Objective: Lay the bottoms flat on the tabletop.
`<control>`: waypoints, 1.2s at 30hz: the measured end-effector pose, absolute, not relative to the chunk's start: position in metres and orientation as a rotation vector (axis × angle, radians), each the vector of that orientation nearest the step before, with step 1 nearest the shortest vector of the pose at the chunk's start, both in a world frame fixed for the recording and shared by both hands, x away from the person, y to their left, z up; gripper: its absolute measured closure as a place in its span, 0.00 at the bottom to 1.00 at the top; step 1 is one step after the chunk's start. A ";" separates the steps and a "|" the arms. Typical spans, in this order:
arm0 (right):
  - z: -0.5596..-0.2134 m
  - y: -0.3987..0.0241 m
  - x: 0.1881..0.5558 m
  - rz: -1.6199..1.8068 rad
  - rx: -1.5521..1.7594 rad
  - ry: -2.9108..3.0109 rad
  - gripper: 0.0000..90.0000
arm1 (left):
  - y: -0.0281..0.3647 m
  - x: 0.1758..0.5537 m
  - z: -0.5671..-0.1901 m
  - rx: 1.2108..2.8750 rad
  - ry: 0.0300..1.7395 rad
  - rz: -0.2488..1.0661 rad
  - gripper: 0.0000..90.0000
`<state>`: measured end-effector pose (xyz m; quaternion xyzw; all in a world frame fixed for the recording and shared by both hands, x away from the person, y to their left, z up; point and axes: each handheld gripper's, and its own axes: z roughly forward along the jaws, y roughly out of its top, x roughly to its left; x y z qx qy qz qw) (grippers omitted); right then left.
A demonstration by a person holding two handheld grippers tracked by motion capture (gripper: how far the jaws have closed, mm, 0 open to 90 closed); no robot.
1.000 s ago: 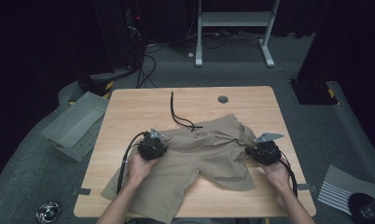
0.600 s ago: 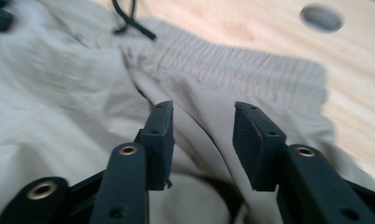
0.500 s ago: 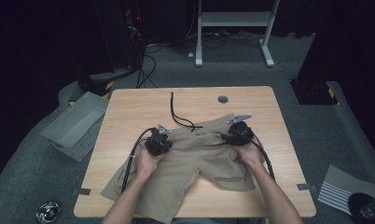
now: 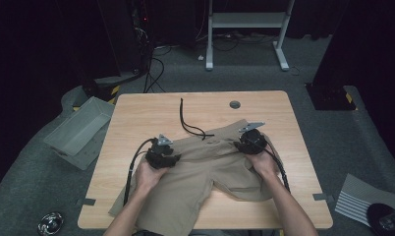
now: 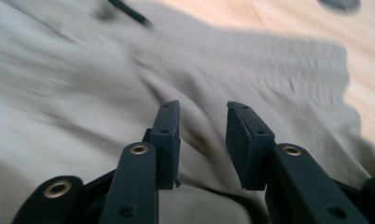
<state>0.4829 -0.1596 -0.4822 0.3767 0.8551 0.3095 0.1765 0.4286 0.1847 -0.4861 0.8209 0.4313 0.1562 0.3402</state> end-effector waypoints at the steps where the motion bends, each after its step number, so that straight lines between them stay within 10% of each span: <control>1: -0.478 -0.157 0.478 0.911 1.050 2.414 0.71 | 0.186 0.431 -0.483 2.116 1.140 0.414 0.56; 23: -0.515 -0.070 0.419 0.982 0.744 2.654 0.58 | 0.204 0.482 -0.495 2.195 1.458 0.438 0.36; 36: -0.512 -0.082 0.415 0.943 0.645 2.689 0.96 | 0.194 0.488 -0.496 2.296 1.403 0.505 0.55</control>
